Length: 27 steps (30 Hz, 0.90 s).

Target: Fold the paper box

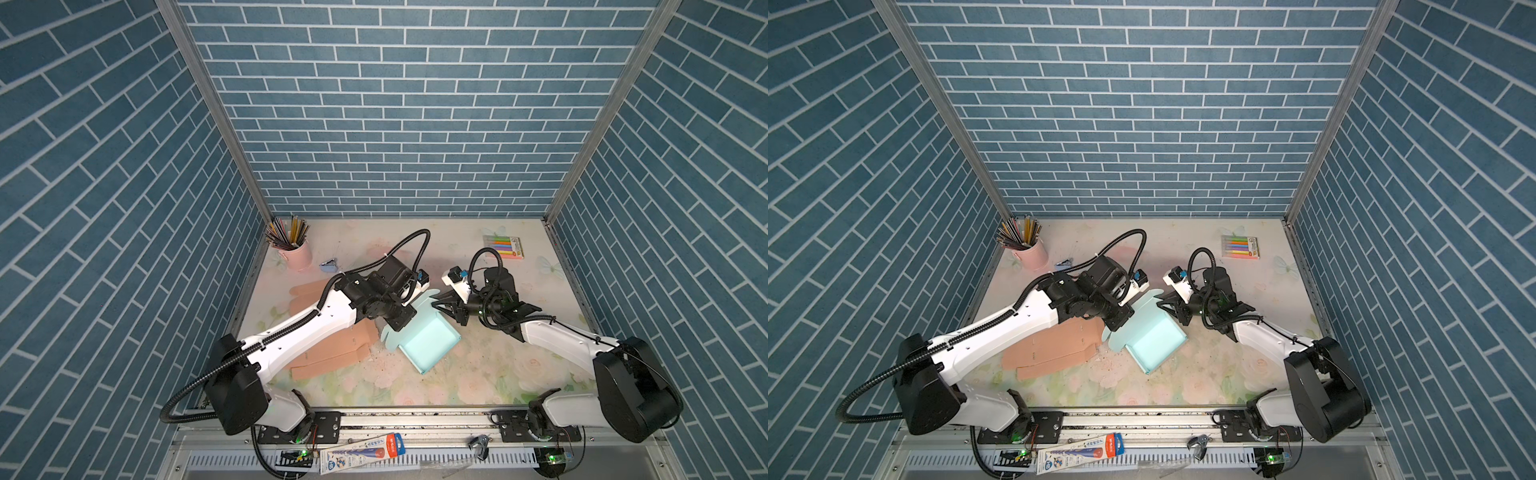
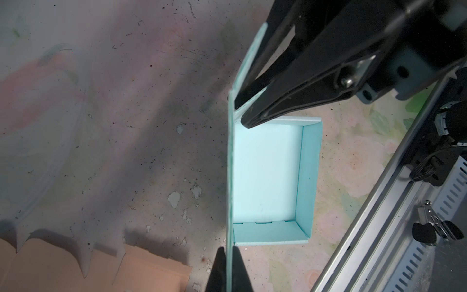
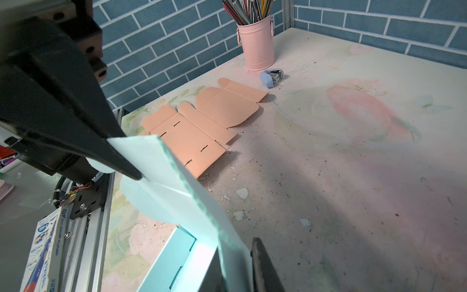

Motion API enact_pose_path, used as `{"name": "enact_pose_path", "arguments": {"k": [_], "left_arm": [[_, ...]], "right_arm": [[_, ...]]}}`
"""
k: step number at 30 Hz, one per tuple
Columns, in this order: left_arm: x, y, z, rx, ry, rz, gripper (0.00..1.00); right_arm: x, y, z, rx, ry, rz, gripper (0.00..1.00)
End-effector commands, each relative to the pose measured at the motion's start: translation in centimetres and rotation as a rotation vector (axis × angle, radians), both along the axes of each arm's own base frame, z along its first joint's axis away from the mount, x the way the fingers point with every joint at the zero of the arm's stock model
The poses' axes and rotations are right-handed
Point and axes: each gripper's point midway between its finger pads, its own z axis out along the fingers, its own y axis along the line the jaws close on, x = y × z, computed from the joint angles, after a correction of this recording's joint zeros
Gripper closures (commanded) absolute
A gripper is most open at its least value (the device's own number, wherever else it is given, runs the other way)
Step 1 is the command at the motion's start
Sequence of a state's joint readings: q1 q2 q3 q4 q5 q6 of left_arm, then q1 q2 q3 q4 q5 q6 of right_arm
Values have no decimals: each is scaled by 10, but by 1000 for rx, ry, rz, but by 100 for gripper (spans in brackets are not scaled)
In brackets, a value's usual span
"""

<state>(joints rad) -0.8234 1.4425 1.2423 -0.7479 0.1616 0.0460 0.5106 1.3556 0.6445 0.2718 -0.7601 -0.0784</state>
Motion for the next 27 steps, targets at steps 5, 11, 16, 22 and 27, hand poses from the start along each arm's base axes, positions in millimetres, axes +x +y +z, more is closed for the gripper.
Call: {"name": "enact_pose_path", "arguments": {"k": [5, 11, 16, 22, 27], "left_arm": [[10, -1, 2, 21, -39, 14, 100], [18, 7, 0, 18, -58, 70, 88], [27, 16, 13, -84, -57, 139, 70], [24, 28, 31, -217, -89, 217, 29], [19, 43, 21, -317, -80, 322, 19]], "right_arm": [[5, 1, 6, -25, -74, 9, 91], [8, -3, 1, -46, -83, -23, 97], [9, -6, -1, -52, -88, -48, 97], [12, -13, 3, -49, -112, -103, 97], [12, -17, 1, -51, -111, -134, 97]]}}
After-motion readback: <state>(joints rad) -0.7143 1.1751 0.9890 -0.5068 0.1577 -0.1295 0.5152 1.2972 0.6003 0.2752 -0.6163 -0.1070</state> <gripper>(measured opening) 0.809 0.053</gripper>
